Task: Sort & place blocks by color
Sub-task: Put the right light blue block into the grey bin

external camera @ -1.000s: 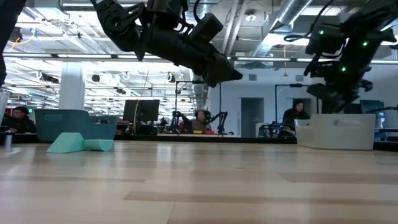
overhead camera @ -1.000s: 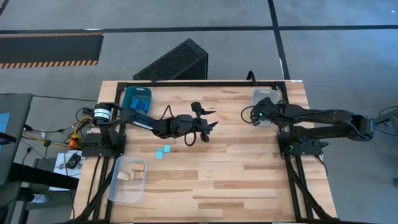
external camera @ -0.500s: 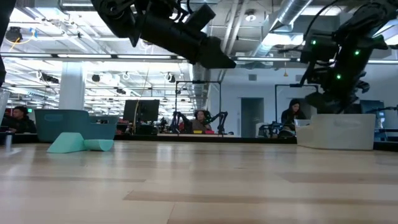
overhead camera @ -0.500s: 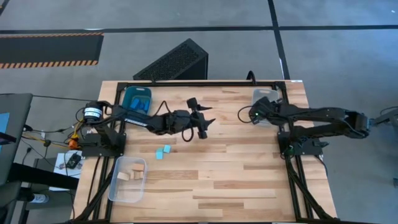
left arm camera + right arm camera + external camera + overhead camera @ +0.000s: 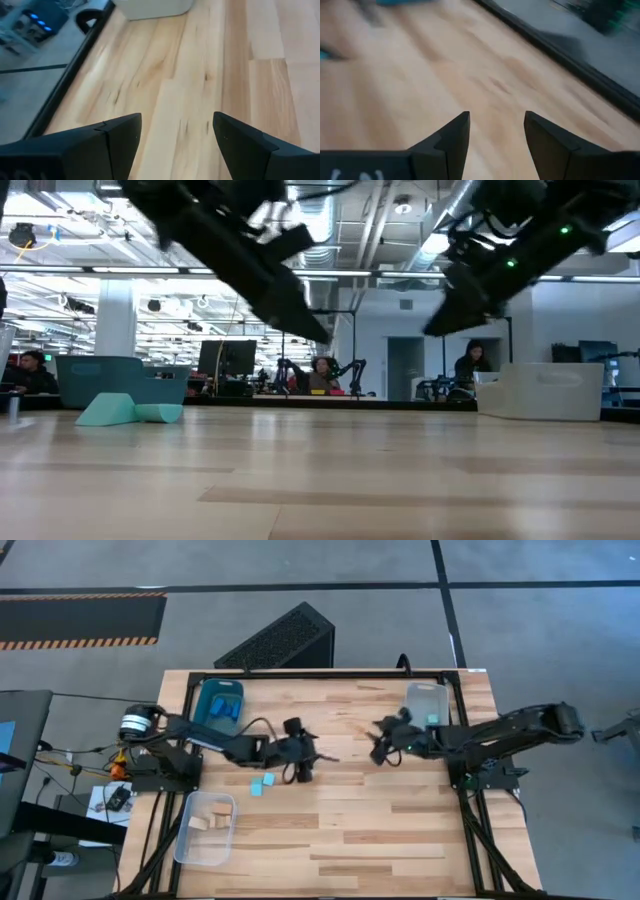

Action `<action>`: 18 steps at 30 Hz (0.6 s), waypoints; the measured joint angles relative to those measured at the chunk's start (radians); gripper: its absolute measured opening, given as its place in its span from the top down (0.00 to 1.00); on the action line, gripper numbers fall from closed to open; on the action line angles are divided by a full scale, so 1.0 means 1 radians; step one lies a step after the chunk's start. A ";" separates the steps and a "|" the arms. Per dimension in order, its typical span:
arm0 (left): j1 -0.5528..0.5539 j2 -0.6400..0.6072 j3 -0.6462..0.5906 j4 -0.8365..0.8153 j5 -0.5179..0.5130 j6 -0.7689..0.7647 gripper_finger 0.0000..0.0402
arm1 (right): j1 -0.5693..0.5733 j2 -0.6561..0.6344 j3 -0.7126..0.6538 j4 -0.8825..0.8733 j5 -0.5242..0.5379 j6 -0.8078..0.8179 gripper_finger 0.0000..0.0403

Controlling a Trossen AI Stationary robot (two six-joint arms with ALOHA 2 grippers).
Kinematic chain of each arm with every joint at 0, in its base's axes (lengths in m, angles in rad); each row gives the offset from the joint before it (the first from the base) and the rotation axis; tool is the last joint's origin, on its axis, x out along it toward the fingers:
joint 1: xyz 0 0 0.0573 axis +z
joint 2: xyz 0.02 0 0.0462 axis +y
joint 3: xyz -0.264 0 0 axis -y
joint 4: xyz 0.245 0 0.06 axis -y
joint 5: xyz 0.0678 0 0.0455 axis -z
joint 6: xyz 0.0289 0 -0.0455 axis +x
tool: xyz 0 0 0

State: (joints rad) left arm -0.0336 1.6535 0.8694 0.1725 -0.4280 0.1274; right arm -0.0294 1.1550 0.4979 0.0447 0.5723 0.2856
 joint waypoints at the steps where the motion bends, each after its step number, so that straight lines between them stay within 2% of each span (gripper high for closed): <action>1: -0.018 -0.025 -0.024 -0.001 -0.028 -0.009 0.41 | 0.015 0.035 0.000 0.073 -0.025 -0.021 0.49; 6: -0.100 -0.198 -0.141 -0.008 -0.149 -0.031 0.41 | 0.057 0.235 0.001 0.484 -0.196 -0.109 0.49; 8: -0.130 -0.285 -0.183 -0.026 -0.150 -0.026 0.41 | 0.069 0.324 0.024 0.626 -0.247 -0.162 0.48; 10: -0.152 -0.367 -0.217 -0.089 -0.085 -0.024 0.41 | 0.078 0.402 0.062 0.725 -0.268 -0.200 0.47; 14: -0.183 -0.512 -0.276 -0.320 0.071 -0.107 0.41 | 0.094 0.567 0.205 0.771 -0.307 -0.207 0.43; 18: -0.201 -0.598 -0.313 -0.485 0.055 -0.261 0.41 | 0.100 0.741 0.403 0.683 -0.343 -0.235 0.40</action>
State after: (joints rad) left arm -0.2348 1.0560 0.5559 -0.3122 -0.3726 -0.1333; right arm 0.0707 1.8958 0.9009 0.7273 0.2291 0.0505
